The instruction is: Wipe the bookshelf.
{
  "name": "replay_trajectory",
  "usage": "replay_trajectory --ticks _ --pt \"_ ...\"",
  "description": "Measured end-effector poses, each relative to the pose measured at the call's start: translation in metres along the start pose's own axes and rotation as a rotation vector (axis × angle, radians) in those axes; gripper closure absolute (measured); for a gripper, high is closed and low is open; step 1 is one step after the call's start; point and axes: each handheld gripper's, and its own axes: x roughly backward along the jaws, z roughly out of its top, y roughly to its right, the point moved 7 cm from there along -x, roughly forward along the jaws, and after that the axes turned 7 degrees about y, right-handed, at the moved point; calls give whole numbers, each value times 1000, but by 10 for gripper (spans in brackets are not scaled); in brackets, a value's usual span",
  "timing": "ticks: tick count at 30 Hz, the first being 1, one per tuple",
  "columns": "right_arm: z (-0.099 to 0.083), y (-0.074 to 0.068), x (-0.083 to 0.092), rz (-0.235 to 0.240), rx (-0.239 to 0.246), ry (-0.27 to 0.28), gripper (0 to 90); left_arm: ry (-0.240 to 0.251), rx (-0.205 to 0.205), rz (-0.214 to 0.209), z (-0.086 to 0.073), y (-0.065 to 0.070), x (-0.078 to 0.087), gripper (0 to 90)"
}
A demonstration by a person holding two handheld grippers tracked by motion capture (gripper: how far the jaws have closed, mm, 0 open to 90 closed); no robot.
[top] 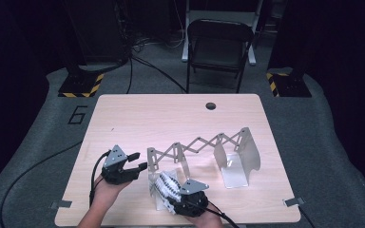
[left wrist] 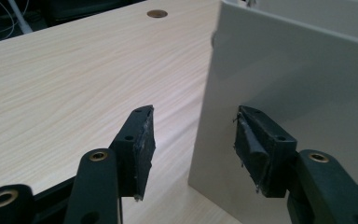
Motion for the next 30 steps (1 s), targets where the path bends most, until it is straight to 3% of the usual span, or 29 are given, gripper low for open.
replay_trajectory --ticks 3,5,7,9,11,17,19,23,26,27,28,30 --pt "-6 3 -1 -1 -15 -36 480 12 21 -20 -5 6 3 473" --pt "-9 4 -2 -6 -21 -44 465 22 13 -13 -8 12 3 482" --pt "-10 6 -2 -16 -15 -49 458 12 9 -35 -12 20 4 486" --pt "-10 8 -2 -35 -9 -30 456 9 3 -60 -15 29 4 487" --pt "-10 10 0 -44 -2 -44 455 2 3 -83 -17 36 3 486" --pt "-5 26 5 -75 -25 -13 447 -12 -52 -194 -18 69 -7 468" --pt "-1 30 6 -76 -20 8 454 -10 -62 -201 -19 75 -11 463" --pt "5 30 6 -74 -34 35 469 -23 -62 -210 -23 76 -14 460" --pt "1 29 1 -67 -31 0 461 -20 -42 -199 -26 73 -13 459" --pt "-1 28 1 -70 -30 -11 494 -5 -41 -183 -26 71 -13 458" --pt "-3 27 0 -68 -19 -18 582 -12 -27 -186 -27 70 -11 458" --pt "-7 24 -1 -71 10 -38 635 -5 -24 -171 -29 66 -8 458"
